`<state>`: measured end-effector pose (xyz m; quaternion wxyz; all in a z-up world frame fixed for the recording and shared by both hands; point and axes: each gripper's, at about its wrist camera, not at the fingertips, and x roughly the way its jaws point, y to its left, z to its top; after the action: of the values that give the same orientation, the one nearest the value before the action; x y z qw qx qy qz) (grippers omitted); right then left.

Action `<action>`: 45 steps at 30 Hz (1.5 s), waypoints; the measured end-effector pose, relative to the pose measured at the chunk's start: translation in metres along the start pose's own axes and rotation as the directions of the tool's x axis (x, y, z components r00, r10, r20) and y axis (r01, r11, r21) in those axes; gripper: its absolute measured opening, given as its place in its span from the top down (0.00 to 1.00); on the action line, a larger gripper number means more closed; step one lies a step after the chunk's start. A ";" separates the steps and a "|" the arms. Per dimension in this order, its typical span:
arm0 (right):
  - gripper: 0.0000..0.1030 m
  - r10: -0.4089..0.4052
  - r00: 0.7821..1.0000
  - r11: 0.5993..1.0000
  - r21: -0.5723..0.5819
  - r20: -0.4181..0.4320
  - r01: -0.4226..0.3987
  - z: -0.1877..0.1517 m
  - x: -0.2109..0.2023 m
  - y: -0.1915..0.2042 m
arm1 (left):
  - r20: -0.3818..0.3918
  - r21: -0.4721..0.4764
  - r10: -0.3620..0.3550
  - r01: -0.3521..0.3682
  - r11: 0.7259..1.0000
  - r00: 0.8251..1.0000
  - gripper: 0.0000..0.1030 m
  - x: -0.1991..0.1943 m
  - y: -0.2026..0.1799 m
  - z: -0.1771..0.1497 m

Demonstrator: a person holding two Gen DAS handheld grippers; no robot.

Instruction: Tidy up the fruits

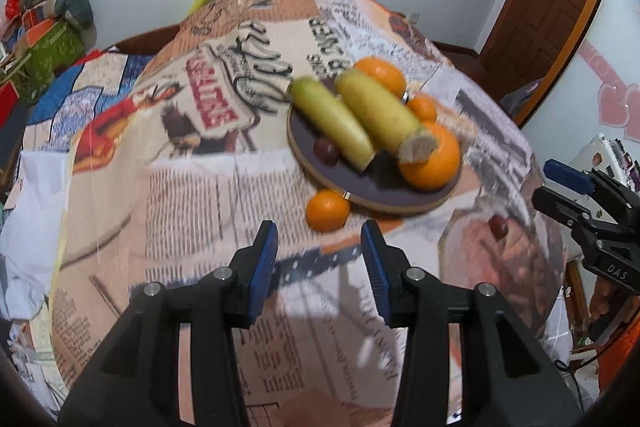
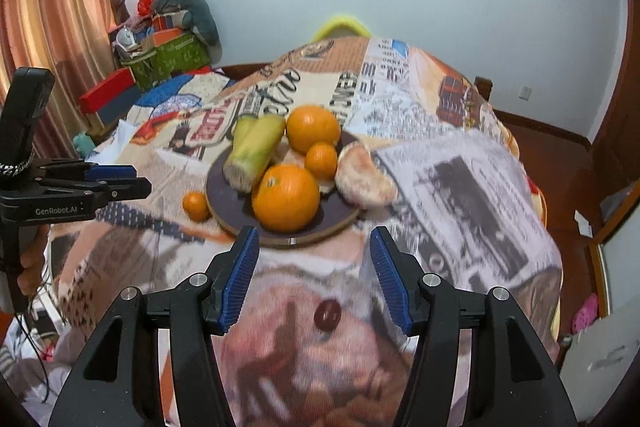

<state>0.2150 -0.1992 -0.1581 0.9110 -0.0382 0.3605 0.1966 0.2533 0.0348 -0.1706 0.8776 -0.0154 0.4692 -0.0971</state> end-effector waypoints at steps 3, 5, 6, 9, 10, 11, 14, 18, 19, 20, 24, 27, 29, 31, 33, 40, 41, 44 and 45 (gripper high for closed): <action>0.47 -0.008 0.999 1.000 0.008 -0.035 0.008 -0.015 0.007 -0.001 | -0.020 -0.005 -0.002 0.002 1.000 1.000 0.58 0.007 0.003 -0.010; 0.47 -0.011 0.998 1.000 0.020 -0.068 0.013 -0.026 0.014 -0.003 | -0.032 -0.006 -0.004 0.004 1.000 0.999 0.58 0.011 0.003 -0.016; 0.47 -0.012 0.997 1.000 0.025 -0.081 0.014 -0.030 0.017 -0.004 | -0.038 -0.006 -0.004 0.004 1.000 0.999 0.58 0.013 0.003 -0.019; 0.47 -0.017 0.993 0.999 0.036 -0.120 0.022 -0.044 0.027 -0.005 | -0.054 -0.004 -0.006 0.005 1.000 0.999 0.57 0.020 0.002 -0.025; 0.47 -0.018 0.992 0.999 0.040 -0.128 0.023 -0.047 0.030 -0.005 | -0.058 -0.005 -0.008 0.008 1.000 0.998 0.57 0.022 0.002 -0.025; 0.47 -0.016 0.991 0.999 0.043 -0.134 0.022 -0.049 0.032 -0.006 | -0.062 -0.007 -0.013 0.012 1.000 0.998 0.57 0.025 0.002 -0.027; 0.54 -0.012 0.990 0.998 0.053 -0.141 0.019 -0.051 0.037 -0.008 | -0.072 -0.013 -0.022 0.021 1.000 0.997 0.57 0.031 0.002 -0.027; 0.75 -0.005 0.991 0.999 0.047 -0.136 0.011 -0.049 0.039 -0.009 | -0.076 -0.012 -0.023 0.022 1.000 0.997 0.56 0.039 0.001 -0.026; 0.78 0.001 0.991 0.999 0.045 -0.137 0.005 -0.049 0.040 -0.008 | -0.076 -0.011 -0.023 0.023 1.000 0.997 0.56 0.041 0.001 -0.025; 0.81 0.004 0.990 0.999 0.041 -0.139 0.002 -0.049 0.040 -0.007 | -0.076 -0.012 -0.024 0.023 1.000 0.997 0.56 0.043 0.001 -0.024; 0.85 0.021 0.992 0.999 0.037 -0.126 -0.016 -0.046 0.038 -0.006 | -0.075 -0.009 -0.031 0.030 1.000 0.997 0.56 0.048 0.000 -0.019; 0.85 0.026 0.994 0.999 0.039 -0.108 -0.022 -0.040 0.035 -0.006 | -0.073 0.001 -0.032 0.032 0.999 0.997 0.56 0.054 -0.002 -0.013; 0.85 0.030 0.995 0.999 0.041 -0.098 -0.026 -0.036 0.035 -0.005 | -0.072 0.006 -0.030 0.030 1.000 0.997 0.56 0.058 -0.004 -0.008; 0.85 0.032 0.996 0.999 0.041 -0.089 -0.028 -0.031 0.035 -0.005 | -0.072 0.007 -0.025 0.025 1.000 0.997 0.56 0.063 -0.004 -0.003; 0.85 0.034 0.996 0.999 0.041 -0.083 -0.031 -0.028 0.036 -0.006 | -0.070 0.006 -0.028 0.029 1.000 0.997 0.57 0.066 -0.004 0.001; 0.85 0.036 0.996 0.998 0.045 -0.076 -0.033 -0.021 0.041 -0.011 | -0.051 0.000 -0.012 0.012 1.000 0.999 0.57 0.073 -0.003 0.013; 0.85 0.037 0.996 0.998 0.046 -0.075 -0.034 -0.021 0.041 -0.011 | -0.050 -0.008 -0.019 0.019 1.000 0.999 0.57 0.074 -0.001 0.014; 0.85 0.037 0.997 0.998 0.045 -0.073 -0.033 -0.019 0.042 -0.012 | -0.047 -0.026 -0.038 0.036 0.999 0.998 0.57 0.075 0.002 0.015; 0.85 0.037 0.997 0.998 0.045 -0.073 -0.034 -0.019 0.043 -0.013 | -0.042 -0.020 -0.039 0.038 0.999 0.998 0.59 0.075 0.002 0.014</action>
<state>0.2359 -0.2007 -0.2014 0.8941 -0.0193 0.3986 0.2033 0.3055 0.0218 -0.2247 0.8653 -0.0307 0.4881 -0.1099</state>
